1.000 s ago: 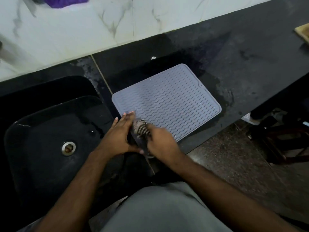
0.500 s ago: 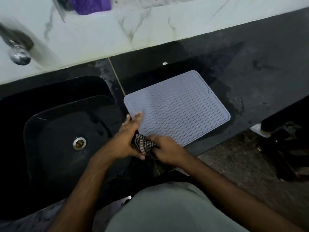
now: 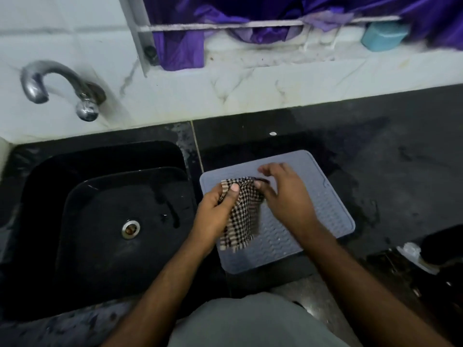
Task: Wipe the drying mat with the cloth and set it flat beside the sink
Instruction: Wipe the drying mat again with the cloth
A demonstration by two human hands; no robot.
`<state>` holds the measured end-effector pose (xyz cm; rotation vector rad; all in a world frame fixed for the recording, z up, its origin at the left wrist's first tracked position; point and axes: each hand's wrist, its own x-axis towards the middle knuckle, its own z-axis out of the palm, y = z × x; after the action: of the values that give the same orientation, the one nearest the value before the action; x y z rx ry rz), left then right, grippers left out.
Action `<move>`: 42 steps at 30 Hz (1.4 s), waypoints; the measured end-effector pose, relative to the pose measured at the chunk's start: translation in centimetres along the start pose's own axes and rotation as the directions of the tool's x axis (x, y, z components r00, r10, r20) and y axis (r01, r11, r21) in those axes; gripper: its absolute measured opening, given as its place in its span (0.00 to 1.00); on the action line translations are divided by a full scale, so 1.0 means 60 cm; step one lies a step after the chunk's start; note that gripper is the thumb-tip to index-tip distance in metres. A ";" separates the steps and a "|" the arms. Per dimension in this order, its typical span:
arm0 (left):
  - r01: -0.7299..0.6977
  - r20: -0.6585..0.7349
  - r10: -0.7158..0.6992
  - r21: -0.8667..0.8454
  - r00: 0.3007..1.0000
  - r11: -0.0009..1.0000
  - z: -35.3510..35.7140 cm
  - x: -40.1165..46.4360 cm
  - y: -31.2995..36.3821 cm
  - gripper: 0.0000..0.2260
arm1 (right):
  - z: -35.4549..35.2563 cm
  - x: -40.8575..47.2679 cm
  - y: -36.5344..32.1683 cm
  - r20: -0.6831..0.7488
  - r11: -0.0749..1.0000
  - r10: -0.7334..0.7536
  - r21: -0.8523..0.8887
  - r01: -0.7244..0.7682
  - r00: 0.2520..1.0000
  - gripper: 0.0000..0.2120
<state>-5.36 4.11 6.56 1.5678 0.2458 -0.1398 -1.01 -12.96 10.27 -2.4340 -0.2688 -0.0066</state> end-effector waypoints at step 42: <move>0.230 -0.370 0.074 0.710 0.926 0.666 0.011 0.055 -0.056 0.19 | 0.111 0.132 0.110 0.399 0.268 0.475 0.784 -0.561 0.784 0.17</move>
<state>-2.95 3.65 2.48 2.4224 0.6181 0.0008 7.60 -12.13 1.55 -1.3231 0.4536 0.4390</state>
